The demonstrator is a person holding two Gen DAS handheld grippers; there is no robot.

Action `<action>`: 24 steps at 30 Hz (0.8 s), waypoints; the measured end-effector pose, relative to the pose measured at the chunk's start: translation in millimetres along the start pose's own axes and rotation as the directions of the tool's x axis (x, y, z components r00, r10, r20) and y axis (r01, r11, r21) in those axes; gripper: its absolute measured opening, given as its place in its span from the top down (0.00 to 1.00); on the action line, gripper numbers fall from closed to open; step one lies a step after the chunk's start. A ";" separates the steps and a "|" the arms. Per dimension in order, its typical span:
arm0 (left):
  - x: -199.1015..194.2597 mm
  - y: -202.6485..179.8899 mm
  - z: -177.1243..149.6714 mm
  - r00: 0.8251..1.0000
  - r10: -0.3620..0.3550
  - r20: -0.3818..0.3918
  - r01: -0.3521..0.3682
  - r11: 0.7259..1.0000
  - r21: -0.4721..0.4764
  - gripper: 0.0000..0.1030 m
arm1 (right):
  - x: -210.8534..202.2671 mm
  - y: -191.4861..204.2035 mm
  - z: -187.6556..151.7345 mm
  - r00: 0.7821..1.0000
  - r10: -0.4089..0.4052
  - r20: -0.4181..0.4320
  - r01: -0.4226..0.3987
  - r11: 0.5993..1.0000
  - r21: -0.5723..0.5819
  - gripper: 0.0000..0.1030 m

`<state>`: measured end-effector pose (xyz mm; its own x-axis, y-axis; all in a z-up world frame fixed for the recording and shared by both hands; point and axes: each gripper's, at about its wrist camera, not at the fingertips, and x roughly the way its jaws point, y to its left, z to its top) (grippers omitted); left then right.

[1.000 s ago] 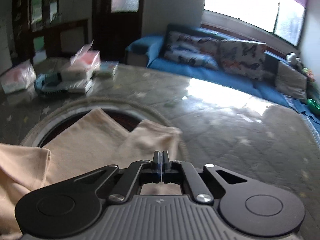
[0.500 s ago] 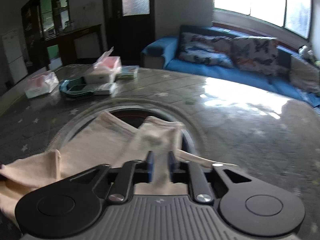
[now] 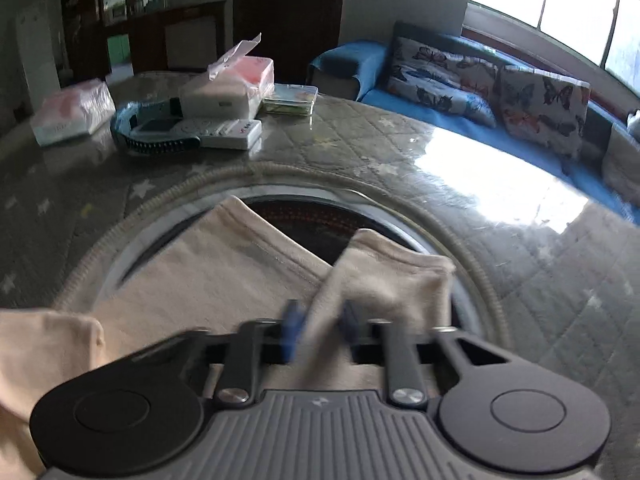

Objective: Fold clothes

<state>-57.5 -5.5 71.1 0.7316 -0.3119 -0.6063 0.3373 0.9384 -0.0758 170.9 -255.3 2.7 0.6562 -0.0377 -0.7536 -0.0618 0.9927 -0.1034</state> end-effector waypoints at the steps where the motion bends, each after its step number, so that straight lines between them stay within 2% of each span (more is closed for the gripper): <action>1: 0.0 -1.4 2.2 1.000 -0.013 0.009 0.013 1.000 0.005 0.51 | -2.6 -1.6 -1.7 1.000 -0.012 0.003 0.012 1.000 -0.011 0.97; 9: 21.8 -27.1 -2.9 0.995 -0.087 -0.042 0.092 0.988 0.123 0.52 | -63.1 -37.5 -21.1 0.993 -0.079 0.091 0.078 0.997 0.011 0.98; 14: 37.0 -29.9 -6.8 0.994 -0.087 -0.066 0.097 0.980 0.171 0.56 | -123.1 -69.8 -52.8 0.975 -0.175 0.134 0.171 0.984 0.043 0.98; 18: 41.0 -27.4 -12.4 0.990 -0.108 -0.088 0.122 0.976 0.181 0.56 | -158.1 -94.0 -88.2 0.959 -0.264 0.105 0.257 0.963 0.078 0.98; 22: 43.0 -26.3 -19.4 0.990 -0.098 -0.100 0.117 0.974 0.195 0.56 | -180.1 -113.2 -127.0 0.943 -0.329 0.039 0.322 0.937 0.133 0.98; 24: 43.2 -28.5 -21.5 0.992 -0.081 -0.093 0.100 0.971 0.217 0.68 | -182.4 -117.5 -142.5 0.938 -0.347 0.001 0.343 0.928 0.144 0.98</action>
<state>-48.2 -42.5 30.1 0.6435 -0.3720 -0.6690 0.5294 0.8476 0.0379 -48.7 -381.5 59.8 0.6376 -0.3794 -0.6705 0.2760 0.9250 -0.2611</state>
